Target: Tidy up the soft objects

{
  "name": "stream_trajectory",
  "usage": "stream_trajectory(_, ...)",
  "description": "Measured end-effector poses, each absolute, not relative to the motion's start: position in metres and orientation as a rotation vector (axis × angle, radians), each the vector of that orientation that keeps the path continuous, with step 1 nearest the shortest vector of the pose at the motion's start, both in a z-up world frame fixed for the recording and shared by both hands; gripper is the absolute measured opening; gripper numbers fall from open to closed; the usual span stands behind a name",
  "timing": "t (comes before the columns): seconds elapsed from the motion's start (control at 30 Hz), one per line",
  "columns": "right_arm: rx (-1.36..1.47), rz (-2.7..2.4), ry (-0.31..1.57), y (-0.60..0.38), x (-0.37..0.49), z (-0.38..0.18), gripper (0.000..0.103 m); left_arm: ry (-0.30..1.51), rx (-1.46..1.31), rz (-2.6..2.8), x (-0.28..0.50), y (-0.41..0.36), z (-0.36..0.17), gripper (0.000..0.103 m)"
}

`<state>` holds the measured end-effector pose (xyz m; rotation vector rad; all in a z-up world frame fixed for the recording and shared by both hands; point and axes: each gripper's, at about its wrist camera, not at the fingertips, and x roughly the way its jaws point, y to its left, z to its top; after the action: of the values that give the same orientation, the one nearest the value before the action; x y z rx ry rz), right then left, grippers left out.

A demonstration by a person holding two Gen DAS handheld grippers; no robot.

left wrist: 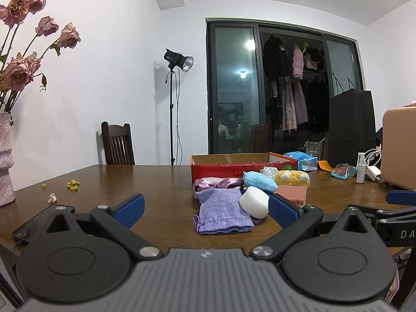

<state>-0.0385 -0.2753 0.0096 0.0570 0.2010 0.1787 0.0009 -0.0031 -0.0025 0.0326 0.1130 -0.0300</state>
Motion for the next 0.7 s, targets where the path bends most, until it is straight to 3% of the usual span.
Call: stream_trajectory(0.7,0.06,0.182,0.2,-0.2777,-0.0377,0.0087,0.103,0.111,0.032,-0.027,0.0001,-0.003,-0.0026,0.103)
